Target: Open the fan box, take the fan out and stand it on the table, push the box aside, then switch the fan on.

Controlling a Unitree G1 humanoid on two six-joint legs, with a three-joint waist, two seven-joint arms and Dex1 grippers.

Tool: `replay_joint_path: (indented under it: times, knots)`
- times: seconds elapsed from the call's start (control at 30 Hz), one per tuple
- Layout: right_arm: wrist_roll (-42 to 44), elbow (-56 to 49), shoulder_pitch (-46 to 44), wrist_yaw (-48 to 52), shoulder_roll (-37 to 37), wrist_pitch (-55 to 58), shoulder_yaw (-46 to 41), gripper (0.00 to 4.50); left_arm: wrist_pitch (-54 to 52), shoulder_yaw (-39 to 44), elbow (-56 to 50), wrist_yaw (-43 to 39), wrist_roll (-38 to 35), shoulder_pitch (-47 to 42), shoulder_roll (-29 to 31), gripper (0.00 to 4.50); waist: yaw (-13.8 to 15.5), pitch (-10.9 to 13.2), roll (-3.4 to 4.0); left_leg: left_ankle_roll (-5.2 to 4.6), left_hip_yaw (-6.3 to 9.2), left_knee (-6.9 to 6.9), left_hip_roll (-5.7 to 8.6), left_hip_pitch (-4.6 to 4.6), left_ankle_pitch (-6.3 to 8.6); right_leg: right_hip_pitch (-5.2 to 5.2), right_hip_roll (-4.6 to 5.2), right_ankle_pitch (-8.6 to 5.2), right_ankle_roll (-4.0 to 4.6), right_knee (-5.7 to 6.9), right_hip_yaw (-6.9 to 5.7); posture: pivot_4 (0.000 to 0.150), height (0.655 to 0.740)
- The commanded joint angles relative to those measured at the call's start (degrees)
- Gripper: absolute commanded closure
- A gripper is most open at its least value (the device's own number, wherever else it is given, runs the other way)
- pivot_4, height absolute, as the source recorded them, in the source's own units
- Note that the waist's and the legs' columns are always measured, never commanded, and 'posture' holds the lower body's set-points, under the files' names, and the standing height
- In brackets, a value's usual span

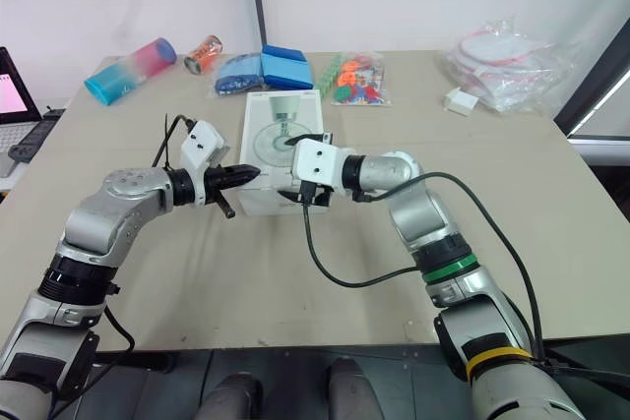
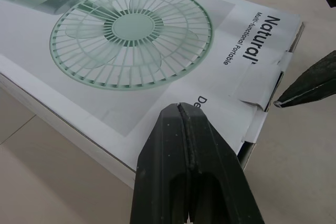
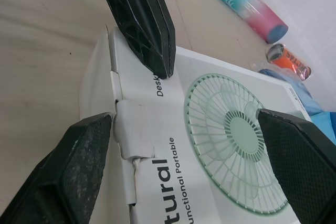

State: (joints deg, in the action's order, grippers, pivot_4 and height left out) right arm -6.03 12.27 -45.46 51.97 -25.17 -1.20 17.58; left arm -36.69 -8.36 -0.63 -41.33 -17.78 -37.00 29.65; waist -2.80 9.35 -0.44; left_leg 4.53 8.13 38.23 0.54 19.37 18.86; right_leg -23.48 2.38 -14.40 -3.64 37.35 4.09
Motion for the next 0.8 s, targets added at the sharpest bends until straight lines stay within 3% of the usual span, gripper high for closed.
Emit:
replay_joint_path:
  times: [0.03, 0.47, 0.8]
  knots:
    - [0.6, -0.9, -2.0, -1.2, 0.4, -0.6, -1.8, 0.00, -0.6, 0.1, 0.8, 0.4, 1.4, 0.7, 0.1, 4.44, 0.0, 0.0, 0.00, 0.00, 0.00, 0.00, 0.00, 0.00, 0.00, 0.00, 0.00, 0.00, 0.00, 0.00, 0.00, 0.150, 0.7400]
    - [-0.1, 0.0, -3.7, -4.2, -1.7, -3.7, -3.9, 0.00, -0.2, -0.5, 1.4, -0.3, 1.8, 0.3, -0.2, 4.44, 0.0, 0.0, 0.00, 0.00, 0.00, 0.00, 0.00, 0.00, 0.00, 0.00, 0.00, 0.00, 0.00, 0.00, 0.00, 0.150, 0.7400]
    - [1.6, -5.5, 0.7, 0.0, -1.7, -0.7, -2.0, 0.00, 0.2, -0.5, 1.8, -0.3, 2.0, 0.1, -0.4, 4.44, 0.0, 0.0, 0.00, 0.00, 0.00, 0.01, 0.01, 0.00, 0.00, 0.01, 0.01, 0.00, 0.00, 0.00, 0.00, 0.150, 0.7400]
